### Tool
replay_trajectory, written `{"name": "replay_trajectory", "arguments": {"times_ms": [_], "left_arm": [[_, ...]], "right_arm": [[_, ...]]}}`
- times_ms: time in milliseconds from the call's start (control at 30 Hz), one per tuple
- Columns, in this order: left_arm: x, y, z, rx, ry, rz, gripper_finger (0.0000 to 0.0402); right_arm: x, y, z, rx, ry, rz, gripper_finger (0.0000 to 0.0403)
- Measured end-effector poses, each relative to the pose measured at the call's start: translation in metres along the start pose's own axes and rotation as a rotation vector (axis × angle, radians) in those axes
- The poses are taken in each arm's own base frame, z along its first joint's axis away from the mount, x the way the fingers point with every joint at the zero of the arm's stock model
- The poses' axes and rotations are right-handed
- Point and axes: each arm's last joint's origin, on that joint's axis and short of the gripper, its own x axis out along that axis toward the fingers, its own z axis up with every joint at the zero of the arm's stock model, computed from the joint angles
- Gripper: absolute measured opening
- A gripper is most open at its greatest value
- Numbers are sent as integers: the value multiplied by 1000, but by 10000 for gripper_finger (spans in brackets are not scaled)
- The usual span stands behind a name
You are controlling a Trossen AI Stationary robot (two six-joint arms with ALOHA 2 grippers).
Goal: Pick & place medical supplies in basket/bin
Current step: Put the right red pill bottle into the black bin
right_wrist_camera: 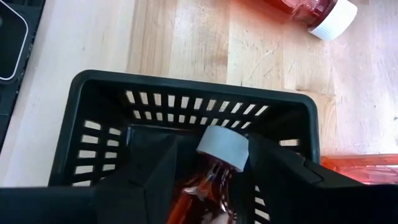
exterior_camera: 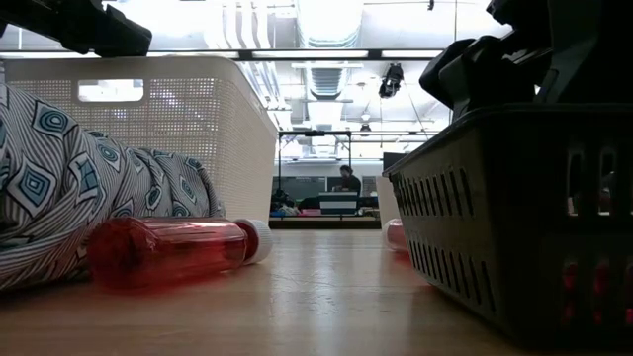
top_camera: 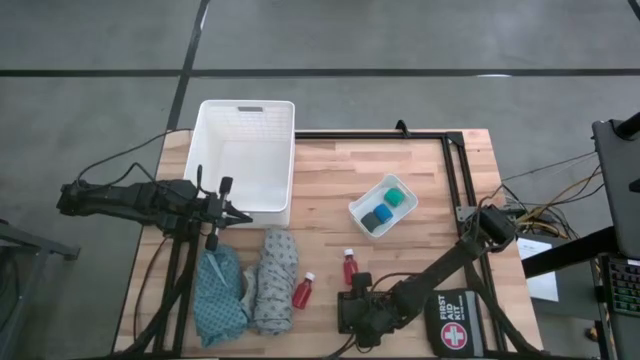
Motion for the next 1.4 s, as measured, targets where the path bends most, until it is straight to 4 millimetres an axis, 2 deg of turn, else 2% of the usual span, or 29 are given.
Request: {"name": "replay_trajectory", "arguments": {"times_ms": [533, 800, 933, 1067, 1233, 1400], "left_arm": [[0, 0, 0, 0, 0, 0, 6], [0, 0, 0, 0, 0, 0, 6], [0, 0, 0, 0, 0, 0, 6], [0, 0, 0, 0, 0, 0, 6], [0, 0, 0, 0, 0, 0, 6], [0, 0, 0, 0, 0, 0, 6]], "right_arm": [[-2, 1, 3, 9, -3, 2, 199], [-29, 1, 23, 34, -3, 1, 199], [-46, -3, 34, 143, 14, -26, 199], [-60, -12, 43, 313, 1, -132, 199], [-68, -30, 50, 470, -70, -281, 199], [-63, -52, 57, 669, -112, -346, 199]]}}
